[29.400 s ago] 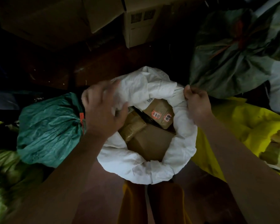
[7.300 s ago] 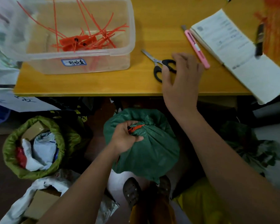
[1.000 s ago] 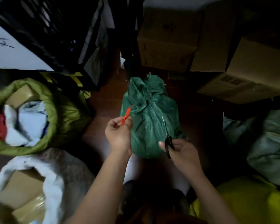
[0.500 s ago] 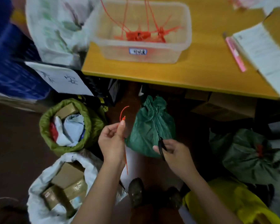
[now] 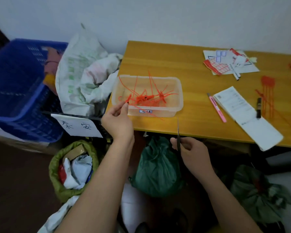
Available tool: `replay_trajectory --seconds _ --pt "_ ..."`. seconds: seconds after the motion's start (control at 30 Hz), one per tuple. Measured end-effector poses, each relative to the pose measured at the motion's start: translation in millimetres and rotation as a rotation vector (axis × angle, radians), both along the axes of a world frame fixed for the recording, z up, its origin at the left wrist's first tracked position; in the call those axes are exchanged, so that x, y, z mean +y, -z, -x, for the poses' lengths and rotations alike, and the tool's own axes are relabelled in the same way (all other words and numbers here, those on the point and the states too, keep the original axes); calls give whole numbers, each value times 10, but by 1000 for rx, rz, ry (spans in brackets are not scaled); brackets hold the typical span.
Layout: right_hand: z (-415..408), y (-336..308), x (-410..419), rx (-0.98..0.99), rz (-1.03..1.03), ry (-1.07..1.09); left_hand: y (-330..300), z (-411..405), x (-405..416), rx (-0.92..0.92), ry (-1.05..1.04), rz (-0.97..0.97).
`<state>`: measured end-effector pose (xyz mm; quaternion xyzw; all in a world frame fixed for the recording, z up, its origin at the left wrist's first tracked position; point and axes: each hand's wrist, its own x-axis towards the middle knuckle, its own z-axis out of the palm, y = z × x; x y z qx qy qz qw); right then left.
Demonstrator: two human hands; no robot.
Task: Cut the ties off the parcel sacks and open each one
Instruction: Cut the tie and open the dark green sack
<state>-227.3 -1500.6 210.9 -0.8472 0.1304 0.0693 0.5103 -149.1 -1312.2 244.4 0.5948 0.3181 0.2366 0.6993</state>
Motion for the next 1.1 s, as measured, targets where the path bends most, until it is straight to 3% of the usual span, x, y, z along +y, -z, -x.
replay_trajectory --seconds 0.13,0.23,0.3,0.4,0.53,0.73,1.1 --pt "-205 -25 -204 31 39 31 -106 -447 -224 83 15 -26" --pt "-334 38 -357 63 78 54 -51 -654 -367 163 282 44" --pt "-405 92 -469 89 106 93 15 -670 -471 184 370 -7" --pt "-505 190 -656 92 158 136 159 -490 -664 97 289 -325" --pt "-650 366 -943 69 222 124 464 -206 -995 -12 293 -501" --pt "-922 590 -1228 -47 372 167 863 -25 -1384 72 369 -532" --pt "-1346 707 -1230 -140 338 191 1250 84 -1597 137 304 -506"
